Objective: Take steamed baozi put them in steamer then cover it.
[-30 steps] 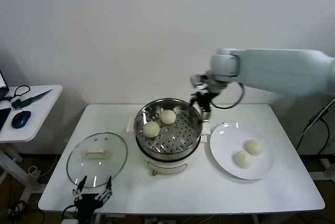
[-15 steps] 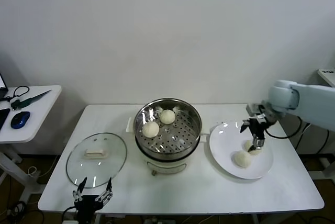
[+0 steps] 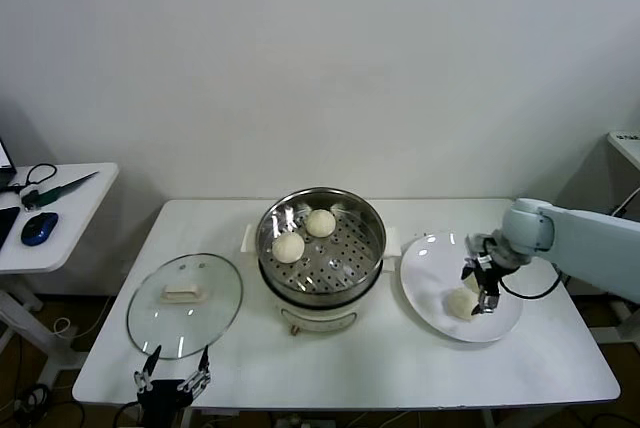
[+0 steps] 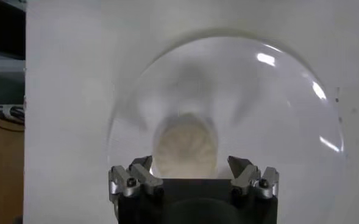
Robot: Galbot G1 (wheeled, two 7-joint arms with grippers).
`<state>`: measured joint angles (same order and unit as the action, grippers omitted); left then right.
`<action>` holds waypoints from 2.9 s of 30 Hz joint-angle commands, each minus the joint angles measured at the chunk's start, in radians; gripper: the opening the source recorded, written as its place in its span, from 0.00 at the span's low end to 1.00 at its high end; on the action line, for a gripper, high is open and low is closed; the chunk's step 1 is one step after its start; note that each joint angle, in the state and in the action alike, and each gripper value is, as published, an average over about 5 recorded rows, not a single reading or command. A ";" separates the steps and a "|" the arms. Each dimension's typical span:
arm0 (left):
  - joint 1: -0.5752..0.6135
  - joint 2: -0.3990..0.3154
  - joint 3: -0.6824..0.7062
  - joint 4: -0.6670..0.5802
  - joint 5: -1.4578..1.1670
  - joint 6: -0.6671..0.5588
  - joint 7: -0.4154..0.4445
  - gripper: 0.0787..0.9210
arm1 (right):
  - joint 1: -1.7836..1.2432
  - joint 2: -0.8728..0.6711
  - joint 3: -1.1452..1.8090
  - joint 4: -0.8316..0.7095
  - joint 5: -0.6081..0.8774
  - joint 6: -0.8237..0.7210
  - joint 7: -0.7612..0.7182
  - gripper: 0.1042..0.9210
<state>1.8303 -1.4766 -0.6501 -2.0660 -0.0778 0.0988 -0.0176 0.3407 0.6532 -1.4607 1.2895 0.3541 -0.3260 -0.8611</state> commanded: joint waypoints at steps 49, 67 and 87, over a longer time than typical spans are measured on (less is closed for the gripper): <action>0.015 -0.005 0.010 -0.025 0.023 -0.002 -0.002 0.88 | 0.539 0.688 -0.114 0.186 -0.229 0.760 -0.225 0.73; 0.011 -0.011 0.002 -0.015 0.017 -0.006 -0.003 0.88 | 0.330 0.704 -0.124 0.099 -0.332 0.676 -0.178 0.73; 0.014 -0.011 0.000 -0.017 0.013 -0.014 -0.007 0.88 | 0.455 0.673 -0.130 0.093 -0.231 0.649 -0.191 0.88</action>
<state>1.8421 -1.4875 -0.6489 -2.0850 -0.0648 0.0855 -0.0243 0.7150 1.3533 -1.5845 1.3777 0.0709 0.3285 -1.0385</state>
